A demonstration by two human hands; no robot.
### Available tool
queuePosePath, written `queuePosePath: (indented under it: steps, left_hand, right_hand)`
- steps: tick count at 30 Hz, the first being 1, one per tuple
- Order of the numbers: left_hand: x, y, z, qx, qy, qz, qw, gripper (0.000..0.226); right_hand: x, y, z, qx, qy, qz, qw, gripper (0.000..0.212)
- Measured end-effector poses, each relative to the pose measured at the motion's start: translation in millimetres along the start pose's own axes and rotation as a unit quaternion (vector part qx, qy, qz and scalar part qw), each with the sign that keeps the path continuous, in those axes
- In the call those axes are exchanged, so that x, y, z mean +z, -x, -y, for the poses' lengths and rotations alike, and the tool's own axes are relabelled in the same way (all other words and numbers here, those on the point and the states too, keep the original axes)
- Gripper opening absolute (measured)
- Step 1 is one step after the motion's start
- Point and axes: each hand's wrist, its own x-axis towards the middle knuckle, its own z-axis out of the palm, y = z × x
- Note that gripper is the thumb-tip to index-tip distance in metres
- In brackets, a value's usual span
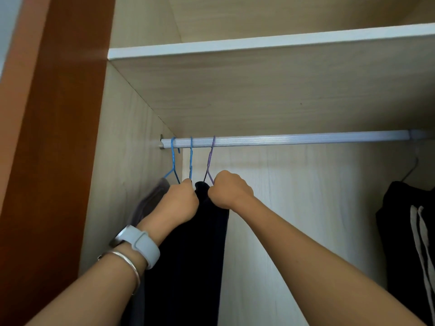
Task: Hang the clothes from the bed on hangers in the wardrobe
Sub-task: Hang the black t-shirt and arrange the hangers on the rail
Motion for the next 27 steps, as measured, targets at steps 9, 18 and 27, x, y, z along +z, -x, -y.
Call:
queuePosePath:
  steps: [9,18,27]
  left_hand:
    - [-2.8,1.8,2.4,0.002,-0.006,0.020,1.000,0.021]
    - [5.0,13.0,-44.0,0.092,0.038,-0.054,0.994,0.037]
    - [39.1,37.7,-87.6,0.036,-0.030,-0.045,0.998,0.053]
  right_hand:
    - [0.0,-1.1,-3.3,0.001,0.051,-0.035,0.998,0.035]
    - [-14.1,12.8,-51.0,-0.038,-0.223,-0.071,0.972,0.029]
    - [-119.6,56.4,-221.3,0.088,0.150,-0.255,0.951,0.024]
